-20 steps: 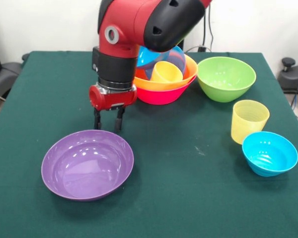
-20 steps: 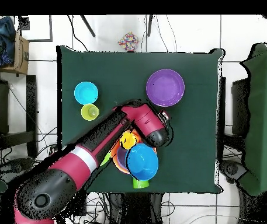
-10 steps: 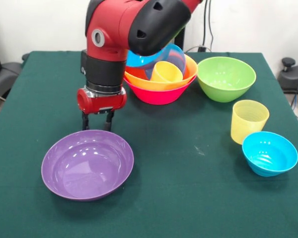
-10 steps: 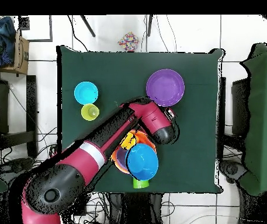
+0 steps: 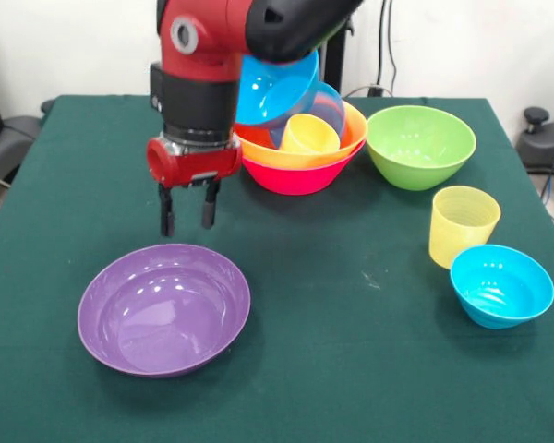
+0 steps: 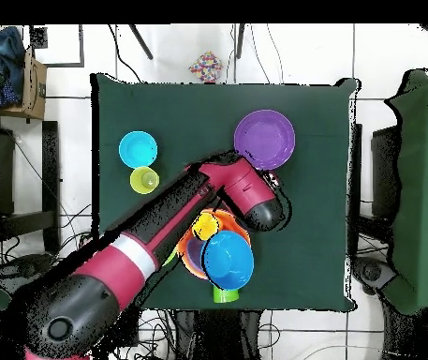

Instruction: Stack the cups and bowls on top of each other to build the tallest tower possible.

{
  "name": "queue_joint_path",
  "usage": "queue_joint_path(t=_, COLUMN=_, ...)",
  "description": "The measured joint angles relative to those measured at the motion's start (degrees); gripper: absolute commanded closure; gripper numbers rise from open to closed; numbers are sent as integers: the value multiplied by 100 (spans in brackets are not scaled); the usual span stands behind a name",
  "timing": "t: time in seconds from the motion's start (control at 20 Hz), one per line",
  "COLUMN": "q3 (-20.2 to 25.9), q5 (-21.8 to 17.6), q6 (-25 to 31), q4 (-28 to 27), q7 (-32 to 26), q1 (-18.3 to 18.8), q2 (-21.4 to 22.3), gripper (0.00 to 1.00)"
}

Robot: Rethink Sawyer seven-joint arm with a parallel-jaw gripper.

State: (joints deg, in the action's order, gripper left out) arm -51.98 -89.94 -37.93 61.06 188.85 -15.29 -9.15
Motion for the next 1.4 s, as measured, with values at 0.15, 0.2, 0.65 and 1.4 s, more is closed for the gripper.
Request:
queue_joint_path(t=0.15, q3=-114, q5=-18, q6=-226, q4=27, q7=0, q1=-42, q2=100, gripper=0)
queue_joint_path(t=0.2, q3=-164, q5=-24, q6=-315, q4=32, q7=0, q1=-55, q2=142, gripper=0)
queue_joint_path(t=0.65, q3=-501, q5=-50, q6=-671, q4=33, q7=77, q1=-76, q2=361, gripper=0)
queue_joint_path(t=1.4, q3=-506, q5=-368, q6=-931, q4=28, q7=77, q1=-75, q2=342, gripper=0)
